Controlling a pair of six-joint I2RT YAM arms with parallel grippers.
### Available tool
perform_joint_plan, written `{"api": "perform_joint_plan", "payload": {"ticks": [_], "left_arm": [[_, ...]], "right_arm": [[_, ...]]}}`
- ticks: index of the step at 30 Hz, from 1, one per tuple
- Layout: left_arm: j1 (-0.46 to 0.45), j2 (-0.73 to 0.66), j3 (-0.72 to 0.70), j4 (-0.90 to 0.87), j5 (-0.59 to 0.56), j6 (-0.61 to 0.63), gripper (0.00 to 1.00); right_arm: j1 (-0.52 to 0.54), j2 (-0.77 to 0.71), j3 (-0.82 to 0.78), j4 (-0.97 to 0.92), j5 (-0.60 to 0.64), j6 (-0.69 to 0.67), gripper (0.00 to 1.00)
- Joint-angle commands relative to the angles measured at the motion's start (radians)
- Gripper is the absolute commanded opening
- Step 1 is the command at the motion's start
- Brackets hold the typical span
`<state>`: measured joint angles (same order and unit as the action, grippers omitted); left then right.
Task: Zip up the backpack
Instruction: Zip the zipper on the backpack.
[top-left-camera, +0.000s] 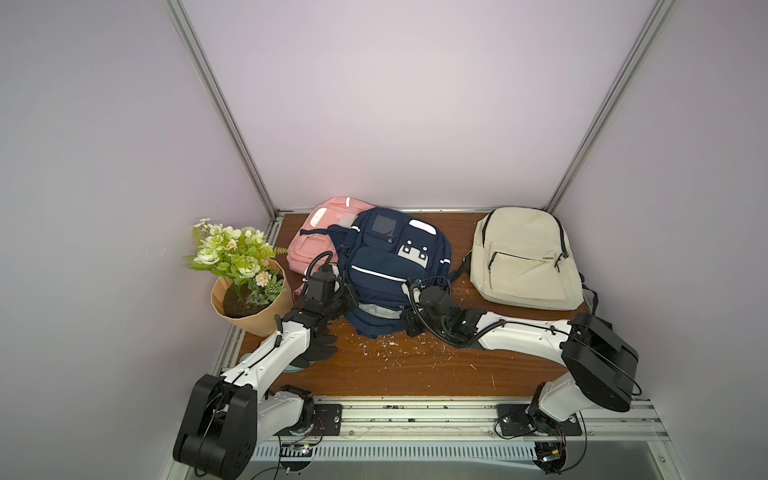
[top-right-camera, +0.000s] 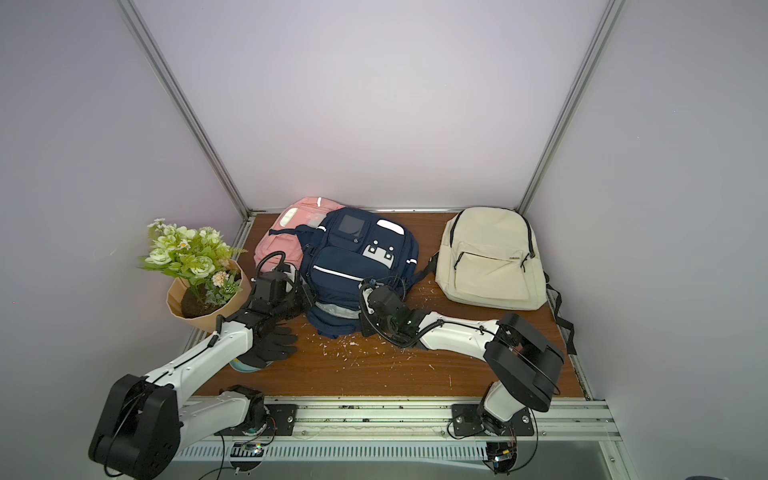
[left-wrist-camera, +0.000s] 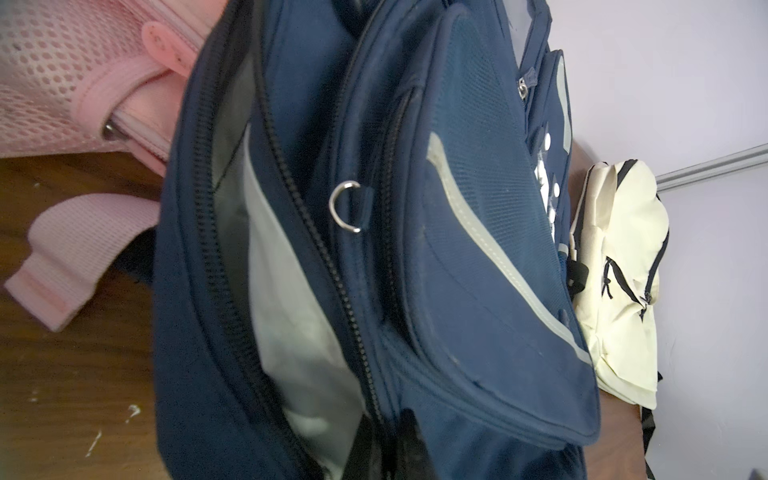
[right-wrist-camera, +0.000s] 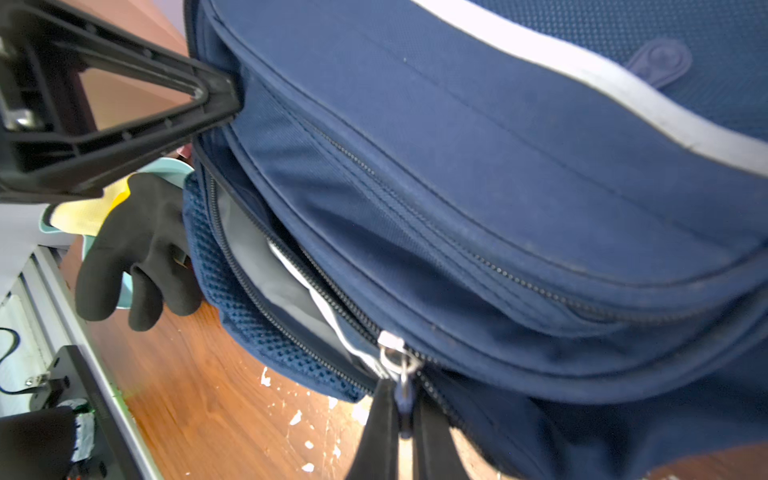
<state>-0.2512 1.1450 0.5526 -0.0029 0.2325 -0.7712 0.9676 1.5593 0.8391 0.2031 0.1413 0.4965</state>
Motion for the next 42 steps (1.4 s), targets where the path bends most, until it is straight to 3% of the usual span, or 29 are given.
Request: {"api": "perform_joint_plan", "payload": {"ticks": [1, 2, 4, 8, 10, 15, 24, 34, 38, 42], "left_arm": [[0.06, -0.027, 0.017, -0.093, -0.22, 0.059, 0.0], [0.06, -0.036, 0.025, -0.111, -0.224, 0.065, 0.0], [0.053, -0.06, 0.042, -0.148, -0.233, 0.069, 0.1], [-0.072, -0.162, 0.113, -0.243, -0.359, 0.062, 0.52], [-0.13, -0.204, 0.125, -0.233, -0.363, 0.023, 0.61], [-0.177, -0.157, 0.118, -0.118, -0.2, -0.066, 0.6], [-0.274, -0.006, 0.094, 0.023, -0.086, -0.126, 0.59], [-0.315, 0.047, 0.032, 0.04, -0.063, -0.151, 0.6], [-0.315, 0.066, 0.0, -0.043, -0.146, -0.156, 0.59], [-0.306, 0.091, -0.058, -0.043, -0.221, -0.149, 0.51]], "right_arm": [[-0.041, -0.039, 0.025, -0.065, 0.091, -0.018, 0.0], [-0.04, -0.035, 0.035, -0.058, 0.08, -0.023, 0.0], [-0.035, -0.025, 0.054, -0.042, 0.057, -0.031, 0.0], [0.011, 0.005, 0.106, -0.02, 0.062, -0.065, 0.0], [0.045, 0.027, 0.135, -0.017, 0.077, -0.083, 0.0], [0.078, 0.075, 0.165, 0.015, 0.068, -0.068, 0.0], [0.088, 0.096, 0.167, 0.042, 0.054, -0.042, 0.0], [0.086, 0.122, 0.189, 0.007, 0.105, -0.015, 0.0], [0.073, 0.124, 0.186, -0.009, 0.11, 0.002, 0.0], [0.05, 0.114, 0.157, -0.009, 0.087, 0.017, 0.0]]}}
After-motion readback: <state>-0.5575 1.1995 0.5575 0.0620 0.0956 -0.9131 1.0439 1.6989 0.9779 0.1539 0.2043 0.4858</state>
